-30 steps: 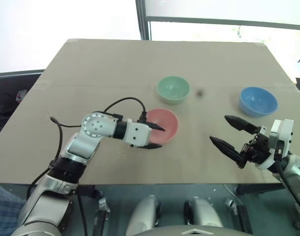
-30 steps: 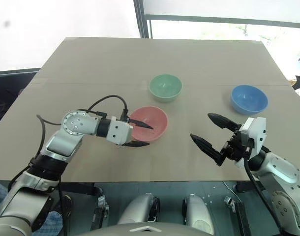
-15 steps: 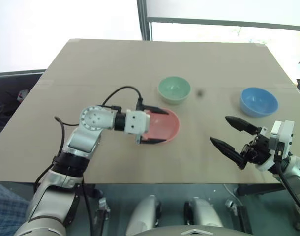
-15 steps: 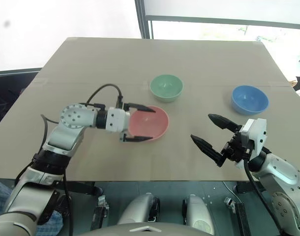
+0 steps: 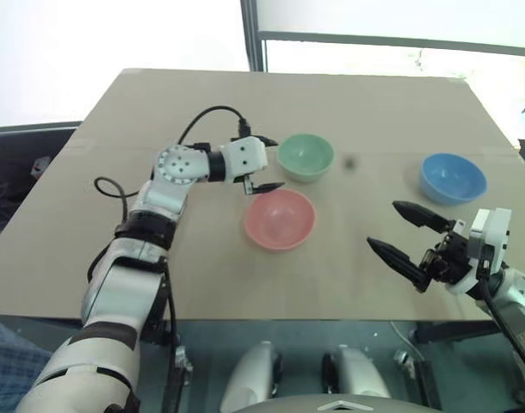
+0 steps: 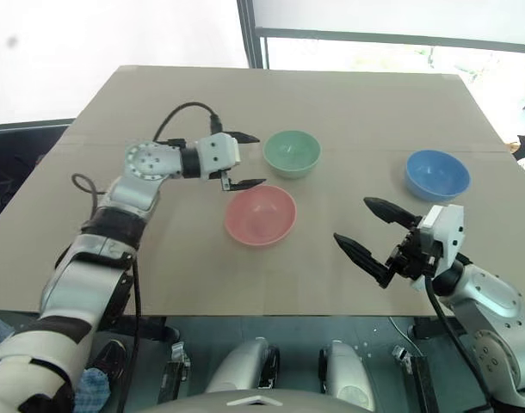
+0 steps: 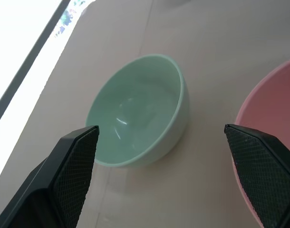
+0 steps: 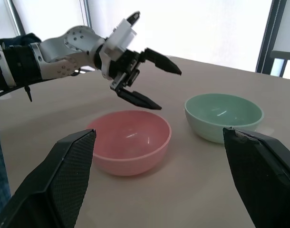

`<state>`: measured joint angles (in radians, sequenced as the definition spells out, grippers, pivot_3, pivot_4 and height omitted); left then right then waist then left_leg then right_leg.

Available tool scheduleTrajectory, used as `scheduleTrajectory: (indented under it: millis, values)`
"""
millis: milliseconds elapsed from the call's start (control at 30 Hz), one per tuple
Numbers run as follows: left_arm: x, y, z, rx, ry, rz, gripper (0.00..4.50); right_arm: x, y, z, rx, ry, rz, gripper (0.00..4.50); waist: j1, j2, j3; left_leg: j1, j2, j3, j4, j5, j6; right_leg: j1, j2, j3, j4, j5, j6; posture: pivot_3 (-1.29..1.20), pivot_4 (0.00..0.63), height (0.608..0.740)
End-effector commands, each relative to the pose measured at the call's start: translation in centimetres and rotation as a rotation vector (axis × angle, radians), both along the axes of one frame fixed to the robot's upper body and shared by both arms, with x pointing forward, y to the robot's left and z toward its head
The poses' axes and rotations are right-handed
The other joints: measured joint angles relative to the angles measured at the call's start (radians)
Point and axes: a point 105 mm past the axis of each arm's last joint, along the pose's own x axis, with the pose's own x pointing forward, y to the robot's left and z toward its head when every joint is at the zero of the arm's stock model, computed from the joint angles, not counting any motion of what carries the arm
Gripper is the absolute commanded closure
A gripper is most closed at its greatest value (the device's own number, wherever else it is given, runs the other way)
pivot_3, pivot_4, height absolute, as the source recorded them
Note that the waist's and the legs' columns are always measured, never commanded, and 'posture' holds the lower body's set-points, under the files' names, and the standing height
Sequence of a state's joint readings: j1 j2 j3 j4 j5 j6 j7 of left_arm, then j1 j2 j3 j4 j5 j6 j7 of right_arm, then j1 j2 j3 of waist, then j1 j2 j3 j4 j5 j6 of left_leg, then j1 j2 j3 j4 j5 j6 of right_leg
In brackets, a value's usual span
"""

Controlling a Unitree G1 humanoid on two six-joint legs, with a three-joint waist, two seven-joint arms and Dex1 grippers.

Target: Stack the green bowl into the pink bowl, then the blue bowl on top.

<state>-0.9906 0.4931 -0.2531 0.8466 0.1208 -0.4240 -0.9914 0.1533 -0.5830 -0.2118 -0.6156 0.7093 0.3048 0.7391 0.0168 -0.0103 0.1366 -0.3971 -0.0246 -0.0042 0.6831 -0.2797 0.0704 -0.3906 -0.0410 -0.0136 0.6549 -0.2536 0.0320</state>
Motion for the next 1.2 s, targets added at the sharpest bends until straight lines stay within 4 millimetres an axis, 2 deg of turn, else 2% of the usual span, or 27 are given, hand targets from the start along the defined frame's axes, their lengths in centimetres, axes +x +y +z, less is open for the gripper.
scheduleTrajectory:
  millis: [33, 200, 367, 1133, 1200]
  values:
    - [1.6, -1.8, 0.7, 0.029, -0.052, 0.026, 0.04, -0.1, 0.0, 1.0, -0.007, -0.055, 0.007, 0.00, 0.002, -0.003, 0.002, 0.000, 0.000, 0.000, 0.000, 0.000, 0.000, 0.000, 0.000, 0.000, 0.000, 0.000, 0.000, 0.00, 0.150, 0.740]
    - [2.4, -4.4, 0.6, 0.085, -0.087, 0.016, 0.04, -0.2, -0.1, 1.1, -0.012, -0.060, 0.000, 0.00, -0.002, -0.003, 0.002, -0.001, 0.000, 0.000, 0.001, 0.000, 0.001, 0.000, 0.000, 0.000, 0.000, -0.001, 0.001, 0.00, 0.150, 0.740]
    - [2.5, -5.9, 1.1, 0.104, -0.108, 0.002, 0.04, -0.3, -0.3, 1.1, -0.016, -0.064, -0.014, 0.00, -0.003, -0.003, 0.002, -0.001, 0.000, 0.001, 0.001, 0.000, 0.001, -0.001, -0.004, 0.001, 0.001, -0.001, 0.001, 0.00, 0.150, 0.740]
    - [3.1, -5.9, -1.6, 0.268, -0.029, 0.073, 0.04, -0.2, -0.8, 1.8, -0.024, -0.090, -0.023, 0.00, -0.002, -0.004, 0.002, -0.002, 0.000, 0.001, 0.001, 0.000, 0.001, -0.001, -0.004, 0.000, 0.001, -0.001, 0.002, 0.00, 0.150, 0.740]
    - [3.1, -6.1, -1.7, 0.269, -0.026, 0.074, 0.42, -0.2, -0.9, 1.7, -0.029, -0.088, -0.030, 0.00, -0.002, -0.004, 0.002, -0.002, 0.000, 0.001, 0.001, 0.000, 0.001, -0.001, -0.004, 0.000, 0.002, -0.001, 0.002, 0.00, 0.150, 0.740]
